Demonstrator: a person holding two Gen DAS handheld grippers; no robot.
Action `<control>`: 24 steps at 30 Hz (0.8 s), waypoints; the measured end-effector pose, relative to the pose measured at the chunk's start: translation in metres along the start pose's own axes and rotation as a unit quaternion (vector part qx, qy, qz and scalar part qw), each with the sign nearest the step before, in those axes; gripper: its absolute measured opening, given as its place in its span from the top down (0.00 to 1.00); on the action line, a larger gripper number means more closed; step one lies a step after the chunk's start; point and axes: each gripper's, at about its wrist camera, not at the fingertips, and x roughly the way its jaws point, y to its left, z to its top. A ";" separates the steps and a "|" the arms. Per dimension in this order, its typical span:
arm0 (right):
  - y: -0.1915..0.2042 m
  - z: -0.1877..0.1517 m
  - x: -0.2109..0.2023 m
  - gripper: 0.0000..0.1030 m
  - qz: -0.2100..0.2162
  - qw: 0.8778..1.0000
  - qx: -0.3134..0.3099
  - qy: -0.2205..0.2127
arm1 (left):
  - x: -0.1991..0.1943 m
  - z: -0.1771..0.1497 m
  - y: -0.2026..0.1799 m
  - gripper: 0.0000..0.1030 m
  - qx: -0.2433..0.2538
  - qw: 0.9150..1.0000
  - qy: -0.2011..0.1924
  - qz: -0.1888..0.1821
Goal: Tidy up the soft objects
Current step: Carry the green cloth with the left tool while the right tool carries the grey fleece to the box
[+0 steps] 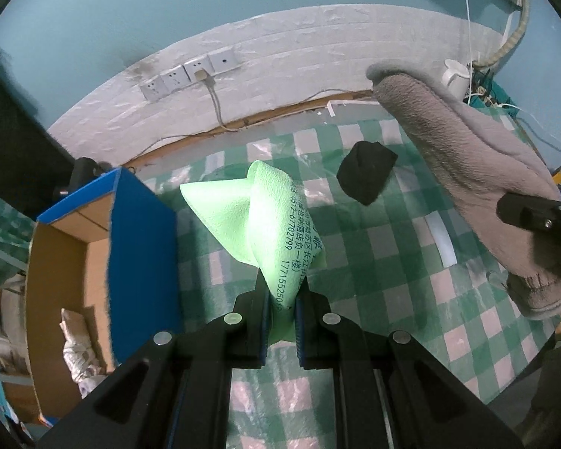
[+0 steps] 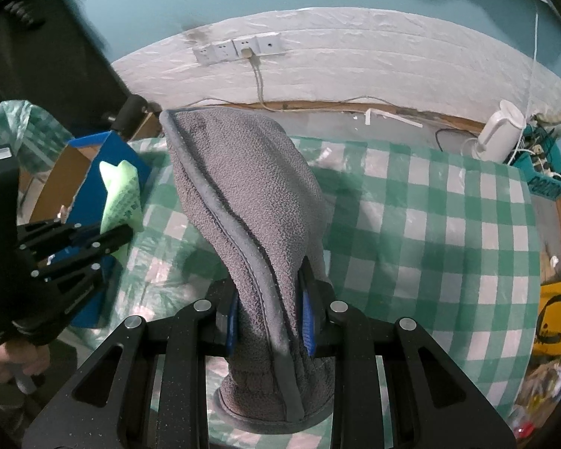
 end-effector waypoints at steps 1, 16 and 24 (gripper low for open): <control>0.002 0.000 -0.001 0.77 0.000 1.000 -0.002 0.000 | -0.003 -0.001 0.002 0.89 -0.001 1.000 -0.002 0.002; 0.038 0.005 -0.009 0.77 0.015 0.999 -0.033 -0.008 | -0.030 -0.018 0.032 0.89 -0.028 0.999 -0.016 0.006; 0.071 0.013 -0.008 0.77 0.030 0.998 -0.058 -0.010 | -0.042 -0.029 0.054 0.89 -0.045 0.999 -0.025 0.015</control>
